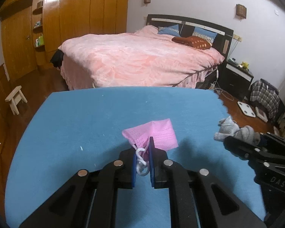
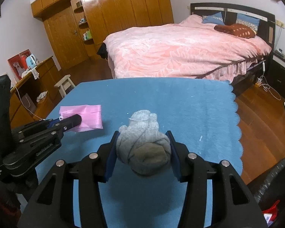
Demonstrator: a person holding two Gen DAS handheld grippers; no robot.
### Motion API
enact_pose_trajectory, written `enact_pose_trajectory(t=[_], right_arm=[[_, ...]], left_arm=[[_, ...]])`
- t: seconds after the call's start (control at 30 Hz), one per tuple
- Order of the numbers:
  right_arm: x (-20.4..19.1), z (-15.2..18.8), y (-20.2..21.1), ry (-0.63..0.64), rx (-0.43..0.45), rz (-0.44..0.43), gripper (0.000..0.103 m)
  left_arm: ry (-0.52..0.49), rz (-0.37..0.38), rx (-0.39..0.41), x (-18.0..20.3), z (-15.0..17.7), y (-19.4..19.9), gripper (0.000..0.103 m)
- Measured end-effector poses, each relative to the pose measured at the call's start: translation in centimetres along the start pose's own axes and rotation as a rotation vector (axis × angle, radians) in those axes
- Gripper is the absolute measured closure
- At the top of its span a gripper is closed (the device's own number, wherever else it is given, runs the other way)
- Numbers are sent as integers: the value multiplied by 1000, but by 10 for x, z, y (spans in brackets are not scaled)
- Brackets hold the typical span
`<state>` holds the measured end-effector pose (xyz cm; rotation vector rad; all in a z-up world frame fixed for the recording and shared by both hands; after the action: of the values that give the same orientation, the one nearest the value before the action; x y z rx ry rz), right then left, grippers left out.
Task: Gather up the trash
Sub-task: 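Carry the mask and sock over the black bin with both tools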
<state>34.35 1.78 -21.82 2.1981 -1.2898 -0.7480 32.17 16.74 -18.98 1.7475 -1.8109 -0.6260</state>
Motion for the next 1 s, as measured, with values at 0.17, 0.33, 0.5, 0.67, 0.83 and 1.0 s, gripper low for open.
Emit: enact_pose_trajectory(t=[0.17, 0.33, 0.5, 0.67, 0.83, 1.0], right_arm=[[1, 3, 28, 1, 20, -3, 56], [2, 7, 55, 6, 34, 4, 56], [4, 14, 85, 7, 53, 11, 56], [12, 23, 116, -3, 72, 23, 56], [25, 33, 149, -28, 98, 36, 56], [47, 45, 182, -62, 120, 62, 56]], left_arm=[[17, 18, 23, 14, 6, 28, 92], [25, 34, 29, 30, 12, 51, 92], [16, 57, 45, 51, 17, 72, 92], [-10, 82, 59, 75, 21, 92, 92], [-28, 123, 70, 104, 26, 112, 92], [-61, 160, 78, 135, 30, 127, 92]])
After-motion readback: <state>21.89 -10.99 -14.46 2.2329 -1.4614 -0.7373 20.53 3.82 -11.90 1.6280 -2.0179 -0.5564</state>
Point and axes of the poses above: each gripper's, at about its wrist camera, not at the fingertips, and y roughly against the way its jaws point, x to its right, z to its underside, the point moved 9 cm from there along -y, roughly the way its jaws point, and after that the axes turned 2 degrees about -z, right-handed, at the moved point
